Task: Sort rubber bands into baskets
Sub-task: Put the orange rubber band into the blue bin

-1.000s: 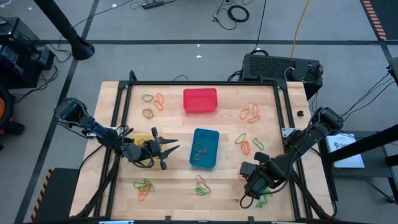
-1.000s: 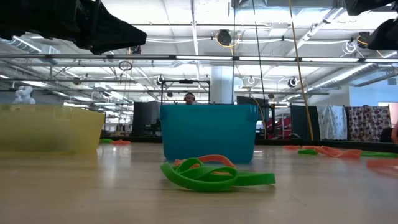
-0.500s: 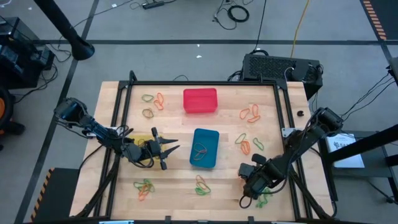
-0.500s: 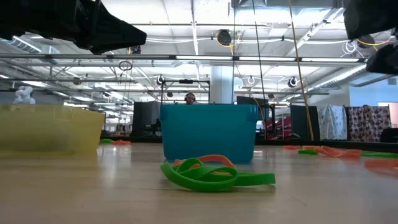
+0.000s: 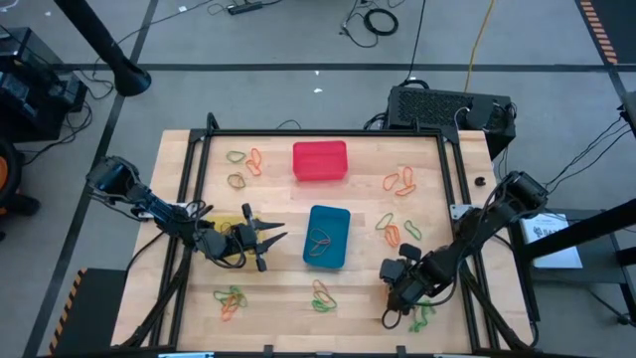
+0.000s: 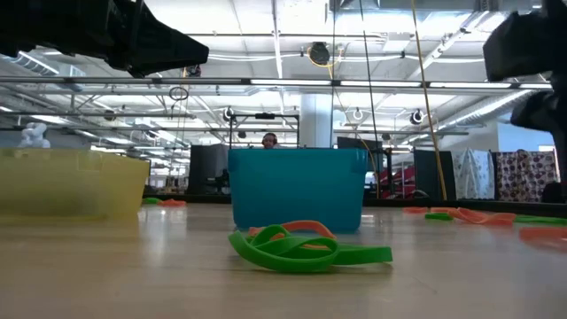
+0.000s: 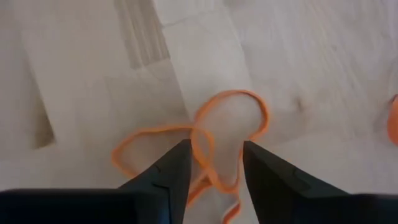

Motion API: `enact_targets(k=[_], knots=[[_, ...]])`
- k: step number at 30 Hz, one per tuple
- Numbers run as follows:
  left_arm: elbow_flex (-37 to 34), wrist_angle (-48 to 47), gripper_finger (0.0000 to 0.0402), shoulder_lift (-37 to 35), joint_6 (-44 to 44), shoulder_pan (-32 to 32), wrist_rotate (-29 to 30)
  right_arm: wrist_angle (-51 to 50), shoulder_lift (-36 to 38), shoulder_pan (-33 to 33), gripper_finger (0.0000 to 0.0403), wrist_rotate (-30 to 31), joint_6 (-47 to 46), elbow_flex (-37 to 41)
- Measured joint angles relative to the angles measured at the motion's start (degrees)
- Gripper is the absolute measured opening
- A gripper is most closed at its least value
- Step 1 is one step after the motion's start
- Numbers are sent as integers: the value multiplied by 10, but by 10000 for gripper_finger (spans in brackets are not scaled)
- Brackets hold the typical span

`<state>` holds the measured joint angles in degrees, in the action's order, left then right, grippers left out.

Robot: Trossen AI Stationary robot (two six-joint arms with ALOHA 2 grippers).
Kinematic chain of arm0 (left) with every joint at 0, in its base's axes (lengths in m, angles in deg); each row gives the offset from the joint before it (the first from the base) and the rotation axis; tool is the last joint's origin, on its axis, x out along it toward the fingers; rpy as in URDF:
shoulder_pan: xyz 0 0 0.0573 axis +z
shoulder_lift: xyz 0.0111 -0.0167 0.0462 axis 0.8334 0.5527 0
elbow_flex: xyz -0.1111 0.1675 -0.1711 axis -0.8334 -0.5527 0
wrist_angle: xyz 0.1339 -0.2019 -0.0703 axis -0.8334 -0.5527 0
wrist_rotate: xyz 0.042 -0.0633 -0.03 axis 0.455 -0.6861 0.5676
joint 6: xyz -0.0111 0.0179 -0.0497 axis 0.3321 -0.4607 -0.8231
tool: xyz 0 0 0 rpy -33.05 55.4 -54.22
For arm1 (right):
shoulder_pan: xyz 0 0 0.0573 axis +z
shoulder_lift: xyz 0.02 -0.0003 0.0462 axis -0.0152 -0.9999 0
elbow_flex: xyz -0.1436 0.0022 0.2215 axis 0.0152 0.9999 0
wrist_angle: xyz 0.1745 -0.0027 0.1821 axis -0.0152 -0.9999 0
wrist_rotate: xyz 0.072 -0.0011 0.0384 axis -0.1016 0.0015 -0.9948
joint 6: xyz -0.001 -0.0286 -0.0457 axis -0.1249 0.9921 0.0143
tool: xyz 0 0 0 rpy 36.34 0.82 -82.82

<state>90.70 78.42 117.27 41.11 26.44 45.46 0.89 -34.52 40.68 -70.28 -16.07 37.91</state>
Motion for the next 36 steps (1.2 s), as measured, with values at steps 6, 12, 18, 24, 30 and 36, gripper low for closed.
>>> enact_targets(k=[6, 12, 18, 24, 30, 36], knots=[[0, 0, 118, 0, 0, 0, 0, 54, 0, 0, 143, -24, 6, 33], [0, 0, 118, 0, 0, 0, 0, 78, 0, -1, 143, -27, 6, 56], [0, 0, 118, 0, 0, 0, 0, 77, 0, -3, 118, -27, 20, 57], [0, 0, 118, 0, 0, 0, 0, 77, 0, -17, 41, -27, 43, 57], [0, 0, 118, 0, 0, 0, 0, 81, 0, -37, 8, -29, 72, 57], [0, 0, 118, 0, 0, 0, 0, 81, 0, -57, 3, -77, 83, 57]])
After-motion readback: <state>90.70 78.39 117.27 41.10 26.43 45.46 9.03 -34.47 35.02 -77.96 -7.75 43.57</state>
